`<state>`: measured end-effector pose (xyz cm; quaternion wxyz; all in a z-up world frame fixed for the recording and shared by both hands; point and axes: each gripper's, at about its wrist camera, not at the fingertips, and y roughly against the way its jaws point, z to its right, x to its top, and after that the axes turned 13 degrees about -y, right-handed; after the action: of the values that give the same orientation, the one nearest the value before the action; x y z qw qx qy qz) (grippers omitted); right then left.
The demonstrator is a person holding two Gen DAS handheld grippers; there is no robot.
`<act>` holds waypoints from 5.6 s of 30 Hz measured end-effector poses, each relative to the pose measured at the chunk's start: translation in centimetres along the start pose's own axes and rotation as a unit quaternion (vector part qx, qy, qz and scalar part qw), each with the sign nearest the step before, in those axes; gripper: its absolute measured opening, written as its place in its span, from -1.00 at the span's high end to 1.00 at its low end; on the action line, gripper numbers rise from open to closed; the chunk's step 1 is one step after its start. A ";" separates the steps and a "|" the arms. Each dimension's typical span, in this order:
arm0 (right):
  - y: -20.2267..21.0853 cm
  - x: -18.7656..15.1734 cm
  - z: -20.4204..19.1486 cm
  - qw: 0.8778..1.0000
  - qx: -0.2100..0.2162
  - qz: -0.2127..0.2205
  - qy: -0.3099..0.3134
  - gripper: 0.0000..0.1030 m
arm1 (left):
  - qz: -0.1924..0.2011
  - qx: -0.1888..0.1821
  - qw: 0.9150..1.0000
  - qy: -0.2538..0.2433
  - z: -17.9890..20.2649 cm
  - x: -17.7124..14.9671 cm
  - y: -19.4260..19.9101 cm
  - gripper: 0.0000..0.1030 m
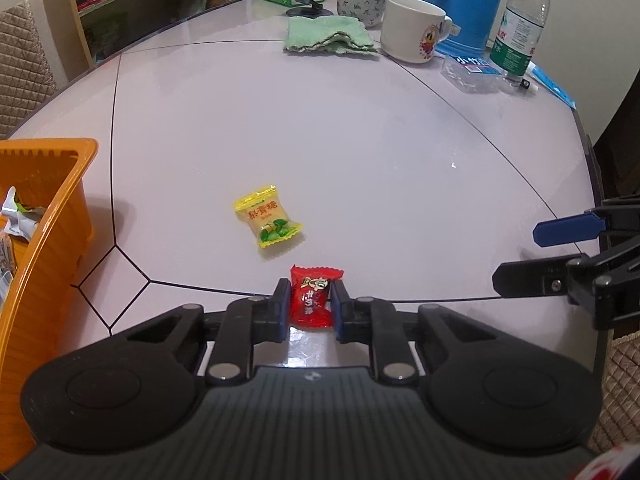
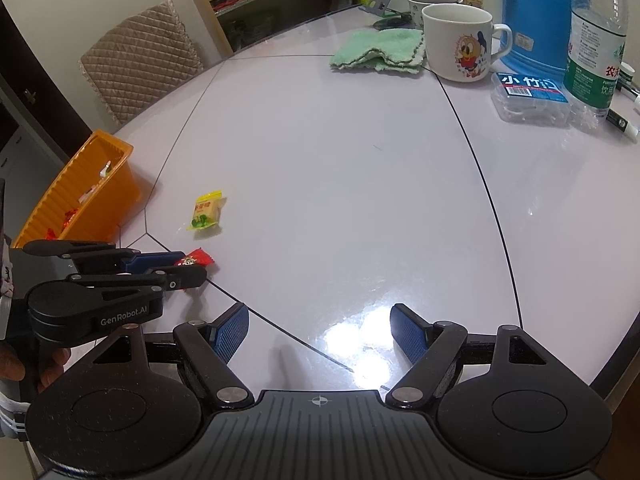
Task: Organize snacks
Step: 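Grasp the small red candy packet with the left gripper, then grasp the yellow candy with the right gripper while the left gripper holds the red packet, then carry both candies over the orange tray and open both grippers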
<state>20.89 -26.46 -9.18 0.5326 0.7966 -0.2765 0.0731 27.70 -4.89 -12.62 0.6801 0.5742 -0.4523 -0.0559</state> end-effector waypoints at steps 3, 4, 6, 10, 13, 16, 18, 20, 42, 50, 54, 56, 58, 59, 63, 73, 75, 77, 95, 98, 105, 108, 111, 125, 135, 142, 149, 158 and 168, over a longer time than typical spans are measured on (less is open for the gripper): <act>-0.1 0.0 -0.1 1.000 0.000 -0.001 0.001 -0.50 | -0.001 0.004 1.000 0.006 -0.1 -0.1 0.1 0.65; -0.1 0.0 -0.1 1.000 0.001 -0.001 0.002 -0.50 | -0.001 0.006 1.000 0.008 -0.2 -0.2 0.2 0.65; -0.1 0.0 -0.3 1.000 0.002 0.000 0.004 -0.50 | 0.000 0.011 1.000 0.015 -0.4 -0.3 0.6 0.65; -0.4 0.2 -0.9 1.000 0.007 -0.001 0.013 -0.50 | 0.010 0.028 0.999 0.041 -1.4 -0.8 2.2 0.66; -0.9 0.5 -1.9 1.000 0.017 -0.001 0.024 -0.50 | 0.011 0.058 0.995 0.075 -2.6 -1.5 3.7 0.65; -1.6 0.8 -3.4 0.999 0.027 0.005 0.046 -0.50 | 0.010 0.086 0.990 0.108 -3.9 -2.1 4.8 0.66; -2.4 1.1 -4.5 0.997 0.039 0.003 0.062 -0.49 | 0.009 0.103 0.987 0.127 -4.7 -2.6 5.4 0.65; -3.1 1.4 -5.7 0.996 0.048 0.006 0.080 -0.49 | 0.007 0.112 0.983 0.143 -5.5 -2.9 5.7 0.65; -10.9 3.7 -11.7 0.985 0.059 0.005 0.160 0.11 | 0.001 0.126 0.974 0.190 -7.9 -3.5 5.5 0.65; -11.5 3.3 -12.0 0.982 0.048 0.011 0.180 0.24 | 0.001 0.127 0.973 0.192 -8.1 -3.7 5.5 0.65; -11.6 2.8 -12.1 0.979 0.041 0.014 0.197 0.29 | 0.001 0.127 0.973 0.192 -8.1 -3.7 5.6 0.65; -11.5 2.7 -12.1 0.978 0.041 0.016 0.204 0.29 | 0.001 0.127 0.973 0.192 -8.1 -3.7 5.6 0.65; -11.5 2.6 -12.0 0.977 0.041 0.015 0.210 0.29 | 0.001 0.125 0.973 0.192 -8.0 -3.7 5.6 0.65; -11.5 2.6 -12.0 0.977 0.041 0.013 0.211 0.29 | 0.001 0.125 0.973 0.193 -7.9 -3.8 5.6 0.65; -11.3 2.4 -11.6 0.976 0.044 0.010 0.212 0.29 | 0.000 0.124 0.973 0.194 -7.9 -3.9 5.5 0.65; -11.2 2.3 -11.6 0.975 0.029 0.020 0.220 0.58 | -0.001 0.123 0.973 0.195 -7.9 -4.0 5.5 0.65; -11.2 2.4 -11.5 0.975 0.030 0.017 0.219 0.59 | -0.001 0.123 0.973 0.195 -7.9 -4.0 5.5 0.65; -11.2 2.4 -11.6 0.974 0.027 0.018 0.222 0.59 | 0.000 0.123 0.973 0.195 -7.9 -4.0 5.5 0.65; -8.9 2.6 -12.7 0.973 0.059 0.018 0.224 0.60 | 0.021 0.129 0.973 0.190 -6.6 -3.4 8.0 0.65; -7.8 2.7 -13.0 0.972 0.074 0.020 0.220 0.60 | 0.029 0.131 0.972 0.191 -6.4 -3.4 9.0 0.65; -5.1 3.0 -14.8 0.969 0.128 0.015 0.211 0.60 | 0.048 0.141 0.968 0.202 -6.8 -3.9 11.9 0.65; -4.4 3.5 -15.8 0.967 0.154 0.010 0.201 0.60 | 0.055 0.152 0.964 0.209 -7.6 -4.1 13.2 0.65; -4.1 3.9 -17.3 0.964 0.177 0.004 0.196 0.60 | 0.066 0.163 0.959 0.222 -8.7 -4.4 14.4 0.65; -7.6 4.4 -25.5 0.948 0.219 -0.013 0.232 0.60 | 0.063 0.202 0.939 0.271 -15.1 -6.1 15.6 0.65; -11.0 4.3 -27.7 0.947 0.199 -0.023 0.249 0.60 | 0.050 0.199 0.934 0.292 -17.1 -7.5 14.3 0.65; -12.6 4.0 -27.4 0.949 0.184 -0.034 0.253 0.60 | 0.047 0.197 0.933 0.299 -17.8 -8.2 13.9 0.65; -13.8 3.9 -27.5 0.950 0.176 -0.041 0.254 0.60 | 0.045 0.194 0.933 0.301 -17.9 -8.5 13.7 0.65; -14.1 4.9 -27.0 0.957 0.179 -0.051 0.221 0.38 | 0.041 0.190 0.933 0.302 -17.8 -8.6 13.5 0.65; -13.1 6.1 -25.9 0.962 0.179 -0.040 0.202 0.23 | 0.038 0.186 0.934 0.301 -18.1 -8.3 12.9 0.65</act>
<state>37.38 -1.98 -6.34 0.4289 0.8577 -0.1137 0.2597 29.41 17.54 -5.25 0.6668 0.6631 -0.2499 0.2307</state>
